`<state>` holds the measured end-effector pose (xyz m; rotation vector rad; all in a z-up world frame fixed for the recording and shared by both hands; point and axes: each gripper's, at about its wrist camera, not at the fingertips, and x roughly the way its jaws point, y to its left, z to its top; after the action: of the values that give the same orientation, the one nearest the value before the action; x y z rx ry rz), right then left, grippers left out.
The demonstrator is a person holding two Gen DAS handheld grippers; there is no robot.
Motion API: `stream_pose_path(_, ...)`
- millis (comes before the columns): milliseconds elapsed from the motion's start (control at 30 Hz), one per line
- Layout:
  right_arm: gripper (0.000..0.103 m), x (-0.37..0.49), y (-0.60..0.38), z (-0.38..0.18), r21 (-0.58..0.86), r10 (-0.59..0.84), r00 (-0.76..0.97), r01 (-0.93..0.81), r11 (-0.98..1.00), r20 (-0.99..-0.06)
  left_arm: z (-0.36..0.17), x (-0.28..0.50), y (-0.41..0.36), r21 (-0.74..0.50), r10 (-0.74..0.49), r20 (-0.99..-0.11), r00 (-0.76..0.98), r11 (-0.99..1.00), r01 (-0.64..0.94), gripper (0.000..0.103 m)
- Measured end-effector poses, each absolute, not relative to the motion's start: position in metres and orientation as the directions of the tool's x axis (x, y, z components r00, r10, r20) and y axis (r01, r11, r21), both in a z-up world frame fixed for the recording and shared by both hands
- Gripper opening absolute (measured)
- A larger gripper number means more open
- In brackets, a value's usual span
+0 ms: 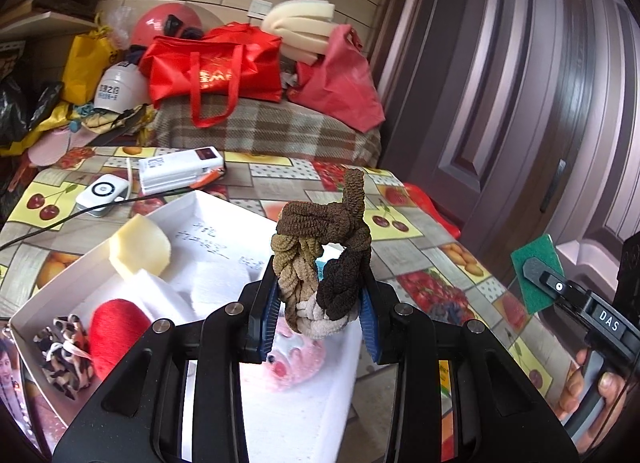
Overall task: Organize soft objects
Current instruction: 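Carry the braided rope with the left tool while the right tool carries the sponge over the box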
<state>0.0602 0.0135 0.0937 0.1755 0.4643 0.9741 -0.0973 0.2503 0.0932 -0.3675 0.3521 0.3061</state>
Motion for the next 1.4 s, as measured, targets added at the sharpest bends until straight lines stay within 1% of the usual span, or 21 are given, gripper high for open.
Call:
stream_pose_path(367,0.028,0.053,0.035,0.111,0.321,0.853,0.441,-0.794,0.516,-0.279,0.093,-0.117,0.281,-0.372,0.275,-0.359,0.892,0.835,-0.407,0.034)
stream_pose_path(700,0.028,0.046,0.064,0.116,0.298,0.871,0.396,-0.828,0.475,-0.290,0.092,-0.134,0.308,-0.435,0.321,-0.336,0.885,0.781,-0.448,0.034)
stream_pose_path(1000,0.028,0.035,0.099,0.108,0.268,0.877,0.339,-0.859,0.437,-0.341,0.083,-0.148,0.333,-0.489,0.354,-0.337,0.872,0.726,-0.484,0.034)
stream_pose_path(1200,0.028,0.033,0.128,0.099,0.263,0.866,0.299,-0.867,0.422,-0.401,0.079,-0.158,0.346,-0.536,0.361,-0.333,0.871,0.687,-0.490,0.034)
stream_pose_path(1400,0.028,0.028,0.161,0.079,0.288,0.847,0.240,-0.867,0.407,-0.474,0.073,-0.160,0.355,-0.555,0.372,-0.357,0.857,0.654,-0.515,0.034)
